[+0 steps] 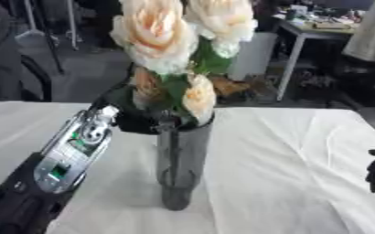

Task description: Arrange flowers into the vase.

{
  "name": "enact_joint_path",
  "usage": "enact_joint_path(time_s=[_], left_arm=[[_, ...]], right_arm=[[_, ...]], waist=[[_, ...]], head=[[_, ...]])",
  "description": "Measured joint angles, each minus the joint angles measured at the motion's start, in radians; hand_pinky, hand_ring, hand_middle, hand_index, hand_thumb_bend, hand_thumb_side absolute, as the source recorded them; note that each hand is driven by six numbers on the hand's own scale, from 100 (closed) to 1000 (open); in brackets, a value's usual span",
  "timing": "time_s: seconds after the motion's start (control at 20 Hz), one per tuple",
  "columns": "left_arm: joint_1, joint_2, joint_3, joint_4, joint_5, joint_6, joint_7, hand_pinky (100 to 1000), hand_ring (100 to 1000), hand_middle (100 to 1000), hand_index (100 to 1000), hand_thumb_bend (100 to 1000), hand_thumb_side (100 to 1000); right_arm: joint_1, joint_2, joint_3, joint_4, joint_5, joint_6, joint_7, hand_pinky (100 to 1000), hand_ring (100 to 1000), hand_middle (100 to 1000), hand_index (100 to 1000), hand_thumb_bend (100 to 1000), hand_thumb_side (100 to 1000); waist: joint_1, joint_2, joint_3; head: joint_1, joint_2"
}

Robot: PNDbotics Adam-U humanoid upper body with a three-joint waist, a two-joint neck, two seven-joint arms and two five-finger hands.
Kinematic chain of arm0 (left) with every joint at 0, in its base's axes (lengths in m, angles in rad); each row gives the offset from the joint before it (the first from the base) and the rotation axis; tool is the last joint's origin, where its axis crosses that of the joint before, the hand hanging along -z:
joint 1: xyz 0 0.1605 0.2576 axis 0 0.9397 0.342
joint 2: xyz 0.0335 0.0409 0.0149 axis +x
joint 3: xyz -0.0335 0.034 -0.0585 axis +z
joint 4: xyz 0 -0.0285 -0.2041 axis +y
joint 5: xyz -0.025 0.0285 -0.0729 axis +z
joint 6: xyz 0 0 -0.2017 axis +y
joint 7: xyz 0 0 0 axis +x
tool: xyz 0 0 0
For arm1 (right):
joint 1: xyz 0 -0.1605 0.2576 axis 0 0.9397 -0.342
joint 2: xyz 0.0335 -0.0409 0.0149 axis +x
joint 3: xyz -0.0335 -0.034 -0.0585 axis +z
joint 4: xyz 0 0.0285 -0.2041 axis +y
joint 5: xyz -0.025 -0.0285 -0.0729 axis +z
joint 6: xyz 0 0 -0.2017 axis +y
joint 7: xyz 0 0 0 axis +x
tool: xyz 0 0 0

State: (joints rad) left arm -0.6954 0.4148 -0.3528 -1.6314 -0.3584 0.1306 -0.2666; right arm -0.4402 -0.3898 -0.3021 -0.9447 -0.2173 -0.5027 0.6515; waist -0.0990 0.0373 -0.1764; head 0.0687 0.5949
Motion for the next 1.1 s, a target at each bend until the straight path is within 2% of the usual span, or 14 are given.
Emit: enact_joint_path(time_s=[0.15, 0.2, 1.1], left_arm=[[0.004, 0.000, 0.006, 0.000, -0.006, 0.001, -0.006, 756, 883, 742, 787, 1000, 846], [0.008, 0.000, 0.007, 0.000, -0.007, 0.001, -0.006, 756, 884, 713, 788, 1000, 846], [0.049, 0.000, 0.028, 0.001, 0.006, 0.011, 0.022, 753, 889, 699, 790, 1000, 850]], right_arm=[[0.000, 0.000, 0.000, 0.001, 0.000, 0.000, 0.000, 318, 474, 508, 800, 100, 750], [0.000, 0.000, 0.000, 0.001, 0.000, 0.000, 0.000, 318, 474, 508, 800, 100, 750], [0.000, 0.000, 0.000, 0.003, -0.001, -0.004, -0.004, 317, 473, 507, 800, 100, 750]], waist=[[0.000, 0.000, 0.001], [0.000, 0.000, 0.001], [-0.001, 0.000, 0.004]], head=[[0.000, 0.000], [0.000, 0.000], [-0.001, 0.000]])
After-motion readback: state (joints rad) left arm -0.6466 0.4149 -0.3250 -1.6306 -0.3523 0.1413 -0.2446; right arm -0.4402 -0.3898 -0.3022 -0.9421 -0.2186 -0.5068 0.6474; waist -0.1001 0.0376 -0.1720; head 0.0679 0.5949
